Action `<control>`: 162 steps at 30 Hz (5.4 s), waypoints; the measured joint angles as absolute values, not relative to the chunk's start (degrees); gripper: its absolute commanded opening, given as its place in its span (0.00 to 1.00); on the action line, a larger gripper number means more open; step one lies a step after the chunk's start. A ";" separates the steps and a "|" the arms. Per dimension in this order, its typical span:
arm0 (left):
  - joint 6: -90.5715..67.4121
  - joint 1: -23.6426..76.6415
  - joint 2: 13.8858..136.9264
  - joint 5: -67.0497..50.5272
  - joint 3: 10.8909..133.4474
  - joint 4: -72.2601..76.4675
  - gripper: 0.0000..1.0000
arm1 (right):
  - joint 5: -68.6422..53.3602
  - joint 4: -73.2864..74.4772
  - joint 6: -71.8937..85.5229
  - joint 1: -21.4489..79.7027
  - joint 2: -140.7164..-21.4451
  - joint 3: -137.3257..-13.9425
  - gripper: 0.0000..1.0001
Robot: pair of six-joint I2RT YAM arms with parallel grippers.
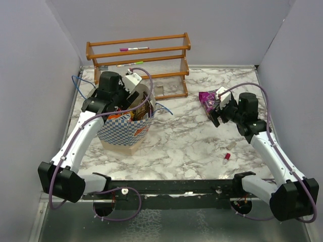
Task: Place the snacks into the paper bag
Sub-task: Place the snack in the paper bag, then pick up the snack from the center of the board, then place the snack in the paper bag.
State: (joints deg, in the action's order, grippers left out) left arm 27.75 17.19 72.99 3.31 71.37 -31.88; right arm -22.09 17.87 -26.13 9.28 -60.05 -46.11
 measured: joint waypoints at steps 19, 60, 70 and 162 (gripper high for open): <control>24.75 16.82 68.40 -3.09 73.78 -31.88 0.82 | -15.64 17.34 -17.91 5.43 -71.44 -49.17 0.84; 22.52 16.82 68.64 -12.60 85.89 -33.87 0.85 | -40.84 32.08 -19.42 -11.57 -116.40 -83.74 0.36; 15.33 16.82 70.85 -22.63 90.19 -31.48 0.80 | -47.22 33.91 -22.87 -11.64 -116.46 -85.03 0.01; -5.56 40.93 102.26 -47.31 102.37 -18.68 0.00 | -66.39 44.47 -30.02 -11.14 -57.65 -69.71 0.54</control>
